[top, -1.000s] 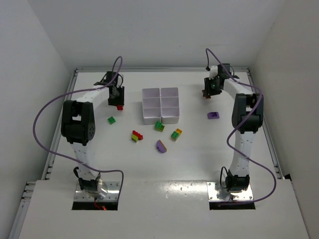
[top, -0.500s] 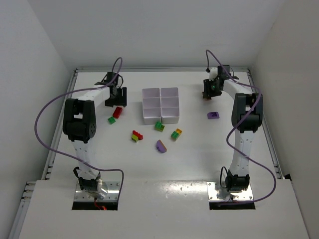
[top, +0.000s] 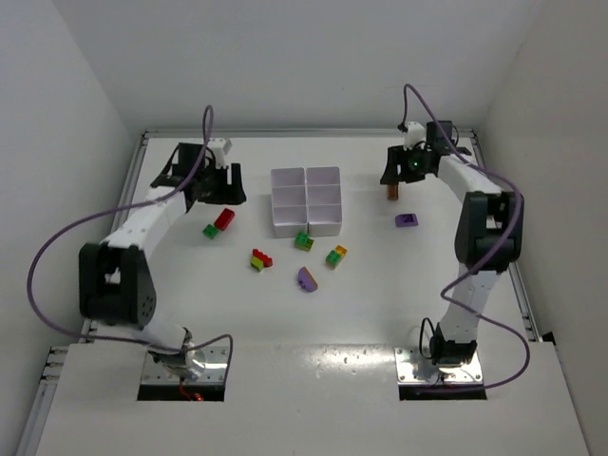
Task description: Sort the legos into containers by color
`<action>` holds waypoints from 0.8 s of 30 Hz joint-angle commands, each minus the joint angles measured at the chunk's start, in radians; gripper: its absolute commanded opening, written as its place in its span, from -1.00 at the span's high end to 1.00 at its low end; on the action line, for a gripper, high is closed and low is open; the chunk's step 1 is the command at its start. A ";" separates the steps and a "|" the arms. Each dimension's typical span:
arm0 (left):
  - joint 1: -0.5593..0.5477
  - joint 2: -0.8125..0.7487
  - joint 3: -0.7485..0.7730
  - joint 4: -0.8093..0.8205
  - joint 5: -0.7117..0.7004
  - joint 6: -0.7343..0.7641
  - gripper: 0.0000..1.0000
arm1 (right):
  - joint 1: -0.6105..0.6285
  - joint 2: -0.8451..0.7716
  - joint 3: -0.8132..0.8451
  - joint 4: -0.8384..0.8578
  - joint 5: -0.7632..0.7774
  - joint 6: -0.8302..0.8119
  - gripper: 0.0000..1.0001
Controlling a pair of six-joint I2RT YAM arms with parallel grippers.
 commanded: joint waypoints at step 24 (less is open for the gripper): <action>-0.399 -0.292 -0.416 -0.052 -0.184 -0.068 -0.43 | 0.015 -0.446 -0.271 -0.050 -0.078 -0.088 -0.25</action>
